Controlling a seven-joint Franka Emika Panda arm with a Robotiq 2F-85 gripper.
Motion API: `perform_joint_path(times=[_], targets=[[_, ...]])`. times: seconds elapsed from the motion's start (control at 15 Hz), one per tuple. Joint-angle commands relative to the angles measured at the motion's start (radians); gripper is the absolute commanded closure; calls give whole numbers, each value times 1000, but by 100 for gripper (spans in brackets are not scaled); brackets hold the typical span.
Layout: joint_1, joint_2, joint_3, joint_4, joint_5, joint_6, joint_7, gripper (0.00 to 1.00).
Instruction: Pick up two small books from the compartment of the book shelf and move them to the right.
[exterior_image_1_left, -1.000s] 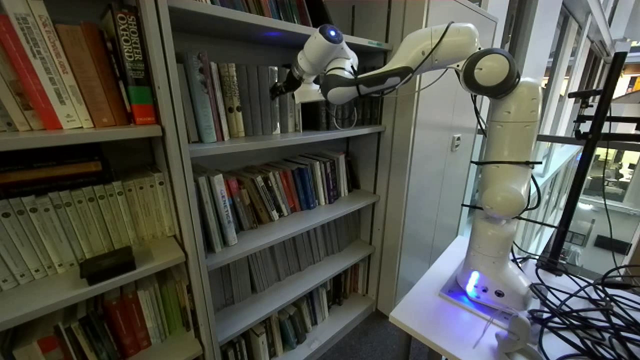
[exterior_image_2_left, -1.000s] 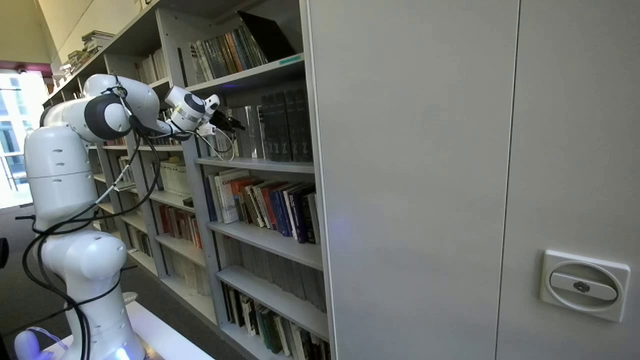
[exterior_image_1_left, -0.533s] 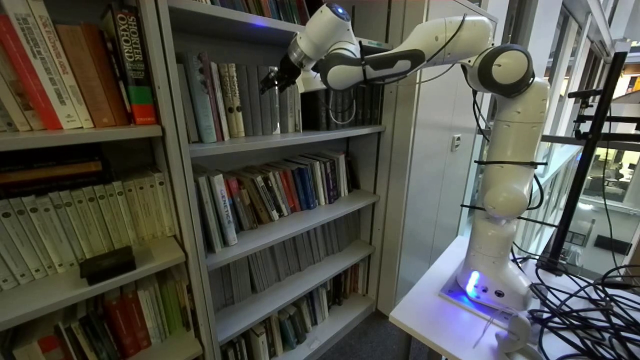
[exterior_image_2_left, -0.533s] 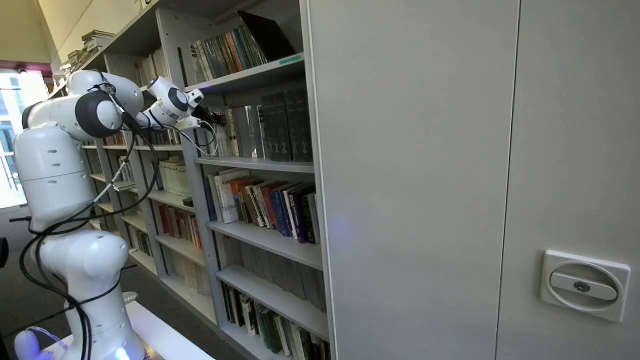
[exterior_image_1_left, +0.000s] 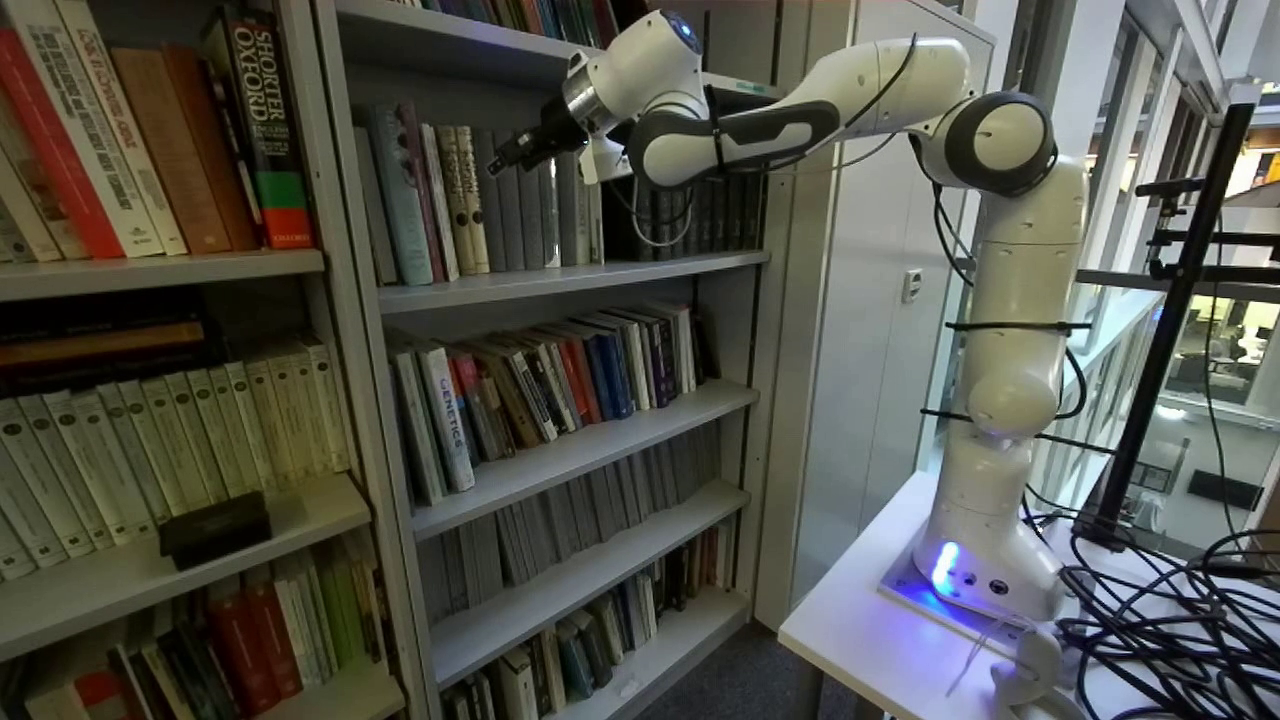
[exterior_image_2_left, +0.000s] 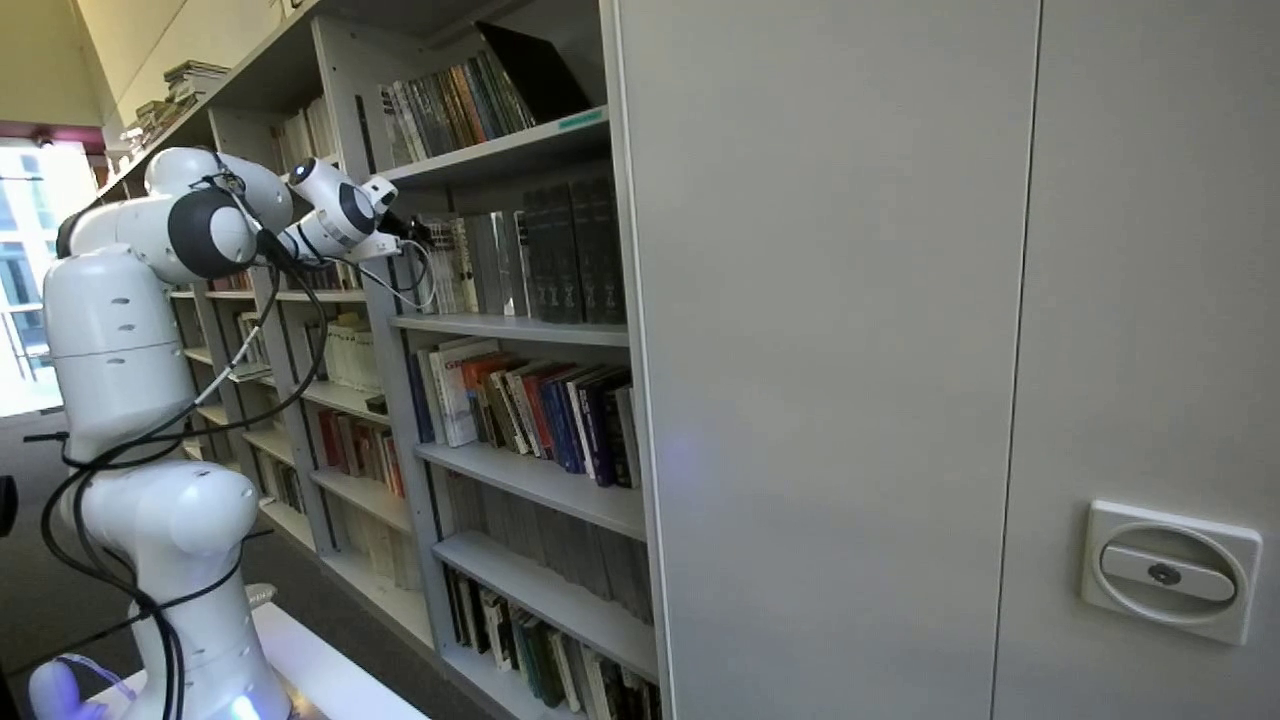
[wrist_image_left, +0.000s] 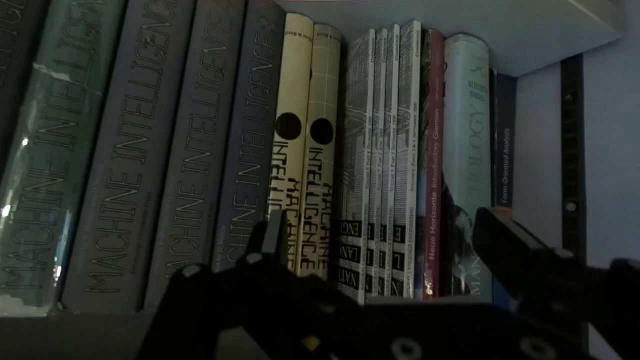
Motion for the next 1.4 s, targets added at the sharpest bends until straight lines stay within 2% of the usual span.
perform_joint_path(times=[0.0,0.13,0.2,0.27,0.87,1.33], targets=[[-1,54,-7,67,-57,45,1,0],[0,71,-2,78,-41,44,-20,0],[-2,74,12,71,27,42,-67,0],[0,50,1,43,-17,19,-7,0],[4,70,15,52,10,22,-34,0],[54,134,28,106,-59,-15,-4,0]])
